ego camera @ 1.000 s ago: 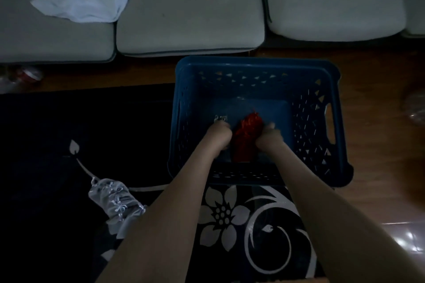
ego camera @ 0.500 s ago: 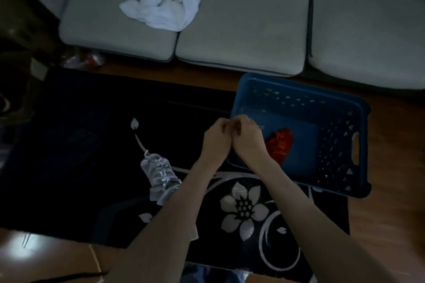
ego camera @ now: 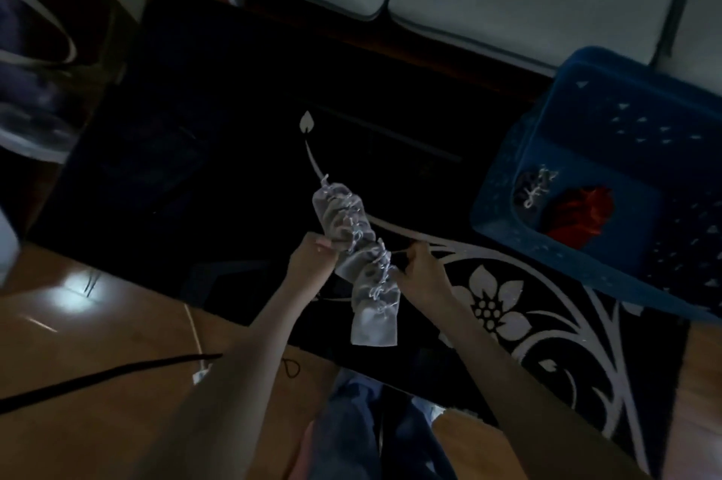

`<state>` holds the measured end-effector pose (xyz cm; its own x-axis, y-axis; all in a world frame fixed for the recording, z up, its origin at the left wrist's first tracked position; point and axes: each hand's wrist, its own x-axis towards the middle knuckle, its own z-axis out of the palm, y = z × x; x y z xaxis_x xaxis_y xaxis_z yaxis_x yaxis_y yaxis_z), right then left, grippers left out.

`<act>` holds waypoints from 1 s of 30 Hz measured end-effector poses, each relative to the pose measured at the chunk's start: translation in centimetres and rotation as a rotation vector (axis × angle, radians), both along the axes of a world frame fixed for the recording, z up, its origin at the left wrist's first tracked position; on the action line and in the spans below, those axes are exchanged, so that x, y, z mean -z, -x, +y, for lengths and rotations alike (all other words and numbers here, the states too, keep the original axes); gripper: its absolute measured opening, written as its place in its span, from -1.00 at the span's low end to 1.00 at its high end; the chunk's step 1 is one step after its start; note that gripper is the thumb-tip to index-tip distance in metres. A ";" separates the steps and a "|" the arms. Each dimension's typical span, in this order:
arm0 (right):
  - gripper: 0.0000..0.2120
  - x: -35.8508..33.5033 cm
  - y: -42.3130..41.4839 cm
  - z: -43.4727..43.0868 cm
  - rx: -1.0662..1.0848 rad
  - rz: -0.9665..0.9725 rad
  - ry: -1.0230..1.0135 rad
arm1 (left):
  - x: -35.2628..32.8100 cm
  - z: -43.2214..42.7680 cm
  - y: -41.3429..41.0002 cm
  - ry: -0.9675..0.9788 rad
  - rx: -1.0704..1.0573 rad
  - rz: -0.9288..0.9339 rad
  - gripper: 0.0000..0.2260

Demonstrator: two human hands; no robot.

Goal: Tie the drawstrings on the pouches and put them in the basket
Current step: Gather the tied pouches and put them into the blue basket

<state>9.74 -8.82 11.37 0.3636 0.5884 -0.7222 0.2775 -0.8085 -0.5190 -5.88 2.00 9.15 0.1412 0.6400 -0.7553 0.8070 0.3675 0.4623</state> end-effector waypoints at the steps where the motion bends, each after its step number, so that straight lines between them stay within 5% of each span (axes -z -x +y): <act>1: -0.56 1.5 0.6 -1.4 0.007 0.032 0.087 | 1.2 -0.6 0.5 0.052 0.001 0.027 -0.72; 3: -0.45 3.7 1.8 -3.9 0.056 0.134 0.190 | 2.7 -1.8 1.2 0.116 0.000 0.004 -0.58; 6: -0.35 6.4 3.9 -6.4 0.005 0.081 0.249 | 3.3 -3.2 1.2 0.108 -0.017 -0.049 -0.65; 10: -0.72 7.5 5.4 -6.3 0.190 -0.086 0.161 | 3.7 -3.7 0.2 -0.047 0.140 -0.028 -0.65; 15: -0.84 7.2 4.1 -5.7 0.460 -0.132 0.126 | 3.8 -4.1 -1.2 -0.112 0.250 0.007 -0.72; 20: -0.72 7.0 2.1 -6.5 0.417 -0.210 0.047 | 4.3 -4.4 -2.7 0.059 0.368 0.172 -0.70; 25: -0.57 7.2 2.1 -6.8 0.234 -0.155 0.040 | 3.8 -4.8 -4.1 -0.169 0.432 0.265 -0.51; 30: -0.57 8.3 3.3 -7.1 0.132 -0.225 0.025 | 4.4 -4.7 -3.8 -0.210 0.455 0.240 -0.63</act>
<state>6.43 -15.95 3.08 0.5889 0.5082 -0.6284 0.2752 -0.8572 -0.4354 -2.06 -2.70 4.72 0.2779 0.6948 -0.6633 0.9546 -0.1228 0.2713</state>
